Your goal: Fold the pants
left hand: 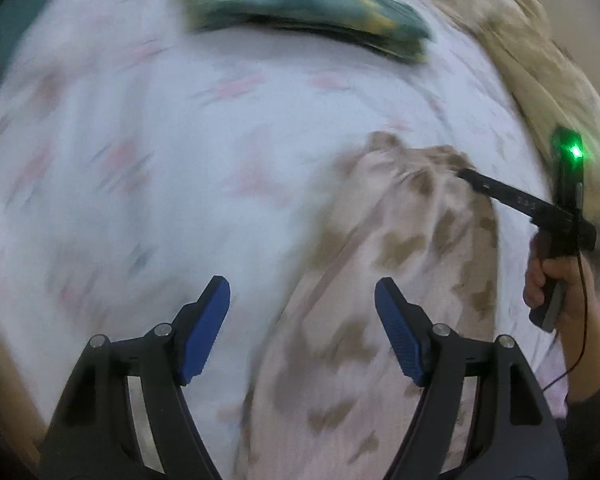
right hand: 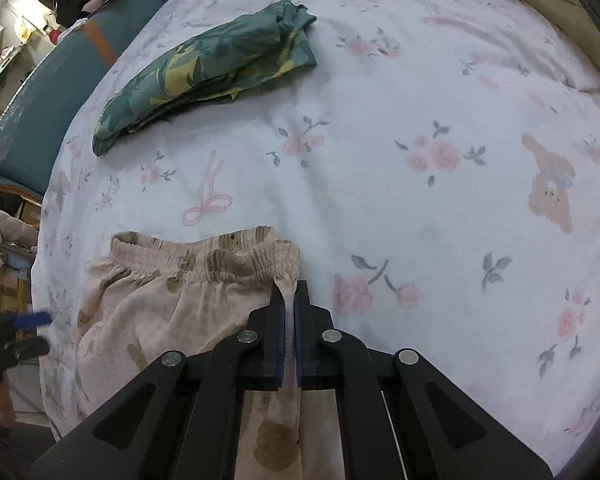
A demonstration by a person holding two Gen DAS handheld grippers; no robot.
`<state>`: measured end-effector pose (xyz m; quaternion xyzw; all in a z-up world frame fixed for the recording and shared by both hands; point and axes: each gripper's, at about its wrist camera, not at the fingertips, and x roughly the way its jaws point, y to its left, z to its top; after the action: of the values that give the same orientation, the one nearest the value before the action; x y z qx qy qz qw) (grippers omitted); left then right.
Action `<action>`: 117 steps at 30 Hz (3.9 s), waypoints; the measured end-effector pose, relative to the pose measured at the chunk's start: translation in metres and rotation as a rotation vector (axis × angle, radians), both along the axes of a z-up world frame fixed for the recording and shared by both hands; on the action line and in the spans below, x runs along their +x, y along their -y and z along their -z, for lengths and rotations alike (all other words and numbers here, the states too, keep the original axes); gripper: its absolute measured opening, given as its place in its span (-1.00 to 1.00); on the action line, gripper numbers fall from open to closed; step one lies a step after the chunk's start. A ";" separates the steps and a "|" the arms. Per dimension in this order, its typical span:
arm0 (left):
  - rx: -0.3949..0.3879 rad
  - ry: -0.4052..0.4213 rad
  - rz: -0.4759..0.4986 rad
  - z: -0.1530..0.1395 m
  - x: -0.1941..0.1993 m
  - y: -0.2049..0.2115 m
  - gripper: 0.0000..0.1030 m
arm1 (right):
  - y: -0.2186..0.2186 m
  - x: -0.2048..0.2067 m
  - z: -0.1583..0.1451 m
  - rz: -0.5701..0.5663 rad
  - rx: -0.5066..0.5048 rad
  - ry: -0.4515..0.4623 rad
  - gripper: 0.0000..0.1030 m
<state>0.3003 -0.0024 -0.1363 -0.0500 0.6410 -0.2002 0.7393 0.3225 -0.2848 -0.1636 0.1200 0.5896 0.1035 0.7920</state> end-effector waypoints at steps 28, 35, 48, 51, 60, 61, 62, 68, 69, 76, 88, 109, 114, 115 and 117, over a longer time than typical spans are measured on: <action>0.099 0.508 0.324 -0.095 0.106 0.081 -0.95 | -0.028 0.069 -0.113 -0.129 -0.103 0.288 -0.96; 0.135 0.616 0.332 -0.116 0.080 0.067 -0.95 | -0.052 0.056 -0.139 -0.229 -0.195 0.368 -0.96; 0.136 0.602 0.475 -0.122 -0.069 0.074 -0.95 | -0.035 -0.100 -0.139 -0.229 -0.073 0.302 -0.96; 0.164 0.591 0.516 -0.110 -0.111 0.076 -0.95 | -0.038 -0.143 -0.129 -0.202 -0.052 0.286 -0.96; 0.218 0.408 0.600 -0.069 -0.203 0.069 -0.89 | -0.061 -0.234 -0.085 -0.163 -0.031 0.107 -0.95; 0.232 0.367 0.601 -0.058 -0.209 0.070 -0.88 | -0.065 -0.238 -0.075 -0.172 -0.039 0.064 -0.95; 0.236 0.337 0.606 -0.051 -0.213 0.069 -0.87 | -0.067 -0.241 -0.068 -0.173 -0.045 0.037 -0.94; 0.269 0.180 0.627 -0.022 -0.227 0.055 -0.40 | -0.065 -0.261 -0.050 -0.200 -0.063 -0.098 -0.57; 0.251 0.171 0.617 -0.025 -0.226 0.051 -0.24 | -0.060 -0.266 -0.055 -0.191 -0.048 -0.094 -0.47; 0.106 0.234 0.311 -0.053 -0.184 0.019 0.05 | -0.038 -0.261 -0.091 -0.049 0.009 0.105 -0.11; 0.196 0.045 0.470 0.011 -0.196 0.059 0.05 | -0.047 -0.220 -0.024 0.032 0.180 -0.087 -0.75; 0.146 0.094 0.058 -0.044 -0.155 -0.017 0.18 | -0.044 -0.217 -0.055 0.084 0.155 0.007 0.14; 0.142 0.099 -0.099 -0.047 -0.153 -0.050 0.19 | -0.067 -0.201 -0.026 0.033 0.076 -0.047 -0.69; 0.142 0.111 -0.128 -0.050 -0.154 -0.055 0.18 | -0.075 -0.203 -0.038 0.005 0.061 0.013 -0.74; 0.133 0.130 -0.178 -0.057 -0.154 -0.057 0.19 | -0.082 -0.203 -0.055 -0.047 0.087 0.099 -0.75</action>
<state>0.1467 0.0551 -0.0789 -0.0443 0.5965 -0.0934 0.7959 0.1193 -0.2030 -0.1083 0.1355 0.5473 0.1533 0.8115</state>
